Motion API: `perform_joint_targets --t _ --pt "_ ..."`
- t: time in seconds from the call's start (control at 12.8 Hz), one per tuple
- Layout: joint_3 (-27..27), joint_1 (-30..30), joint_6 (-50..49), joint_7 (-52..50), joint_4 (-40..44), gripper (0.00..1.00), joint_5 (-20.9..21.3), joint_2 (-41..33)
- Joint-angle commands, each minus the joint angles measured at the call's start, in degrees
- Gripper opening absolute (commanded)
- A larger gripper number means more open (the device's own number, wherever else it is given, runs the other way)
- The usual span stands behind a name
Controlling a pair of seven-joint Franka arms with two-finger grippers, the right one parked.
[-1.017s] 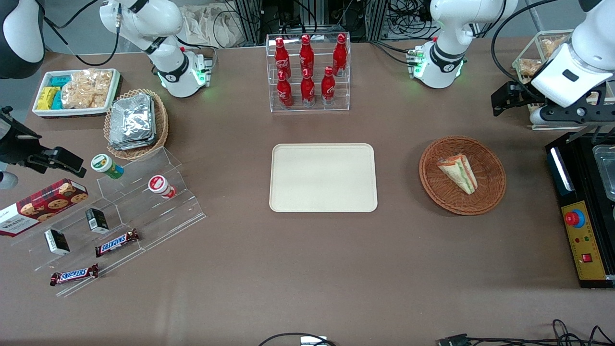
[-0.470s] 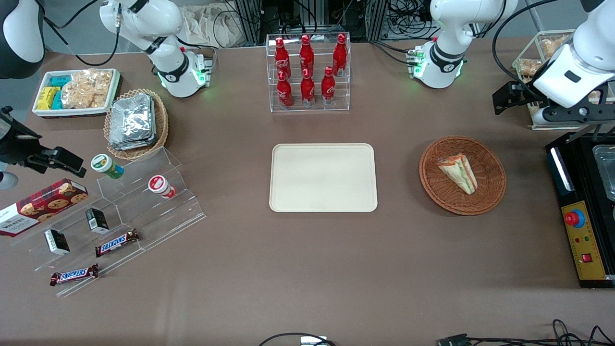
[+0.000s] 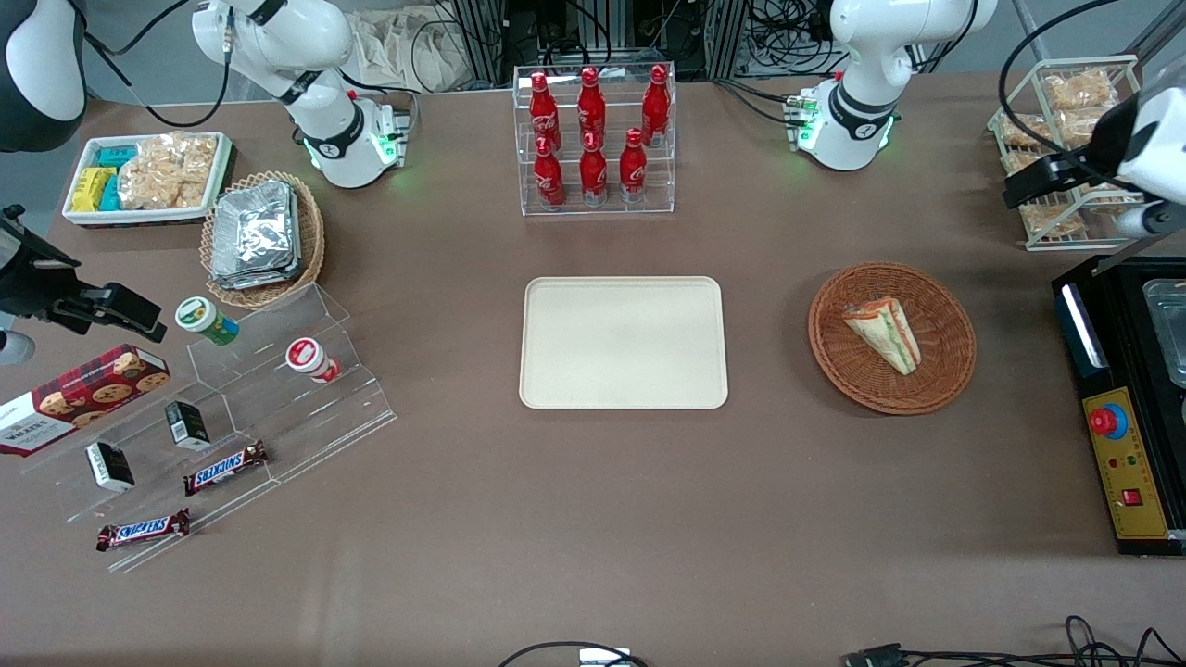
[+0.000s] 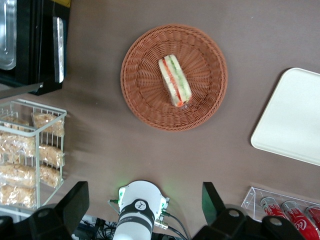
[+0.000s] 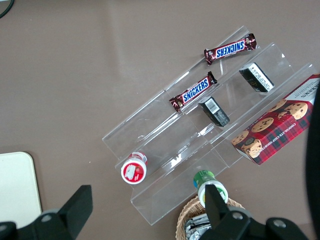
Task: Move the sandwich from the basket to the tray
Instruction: 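Move the open left gripper down over the sandwich in the basket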
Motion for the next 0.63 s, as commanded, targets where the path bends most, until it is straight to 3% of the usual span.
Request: perform_joint_targets --t 0.0,0.55 --pt "-0.34 0.01 1.88 -1.63 -5.45 1.00 -0.27 -1.88" --pt "-0.78 -0.52 31.82 -3.12 -29.96 1.00 0.08 1.80"
